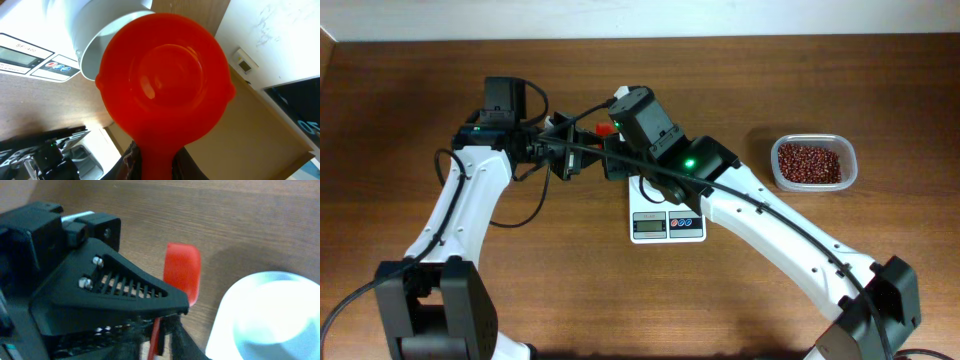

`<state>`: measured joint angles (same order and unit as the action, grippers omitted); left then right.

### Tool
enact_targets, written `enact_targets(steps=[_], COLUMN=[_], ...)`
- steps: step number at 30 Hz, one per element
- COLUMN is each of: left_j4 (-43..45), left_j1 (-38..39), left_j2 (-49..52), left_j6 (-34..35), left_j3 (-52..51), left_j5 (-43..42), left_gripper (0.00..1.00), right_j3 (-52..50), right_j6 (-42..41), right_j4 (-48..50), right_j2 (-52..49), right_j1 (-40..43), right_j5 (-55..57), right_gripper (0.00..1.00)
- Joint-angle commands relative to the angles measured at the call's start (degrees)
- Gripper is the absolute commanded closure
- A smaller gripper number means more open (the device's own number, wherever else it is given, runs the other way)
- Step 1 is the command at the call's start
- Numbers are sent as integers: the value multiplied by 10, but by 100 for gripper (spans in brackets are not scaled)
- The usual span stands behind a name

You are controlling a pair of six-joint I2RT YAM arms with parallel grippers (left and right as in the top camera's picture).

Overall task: Scoop item into bowl and weigh 50g on scale
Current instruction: 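Release the scoop from the left gripper and carry it right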

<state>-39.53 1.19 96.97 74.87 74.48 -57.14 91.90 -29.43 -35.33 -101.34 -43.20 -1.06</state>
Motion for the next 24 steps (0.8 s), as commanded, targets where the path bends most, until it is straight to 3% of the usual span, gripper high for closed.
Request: enact_targets(steps=[1,3,4,6,7,8,12,15,19,21,22,23,24], left_j4=[0,0,0,0,0,0,15,60,97,97,99,101,104], left_j1=[2,2,2,2,2,2,2,2,-2,-13,-16,-16,-16], left_j2=[-8,-8,-8,-8,-8,-8,-8,-8,-8,-8,-8,-8,-8], left_j6=[1,1,1,-12,-80,-139,-247,-333,-338,-351,-389,-418,-480], left_j3=[7,7,7,7,7,7,7,7,7,7,7,7,7], left_j5=[-15,-15,-15,8,43,67,126,127,127,126,120,120,125], left_gripper=[87,85,77,30,5,0,1,1,1,7,16,35,66], right_j3=[10,10,10,10,10,11,47,142,252,291,293,293,293], right_j6=[0,1,1,1,1,6,34,83,144,192,207,224,240], right_j4=[4,5,5,5,5,3,-53,-191,-366,-454,-473,-494,-522], right_j2=[-6,-6,-6,-6,-6,-5,-5,-5,-5,-5,-5,-5,-8], right_j1=[-2,-2,-2,3,10,22,82,132,212,283,308,333,367], right_j5=[11,12,12,11,10,-4,-103,-108,-108,-107,-107,-107,-94], right_gripper=[96,96,96,96,96,96,96,96,96,96,96,96,96])
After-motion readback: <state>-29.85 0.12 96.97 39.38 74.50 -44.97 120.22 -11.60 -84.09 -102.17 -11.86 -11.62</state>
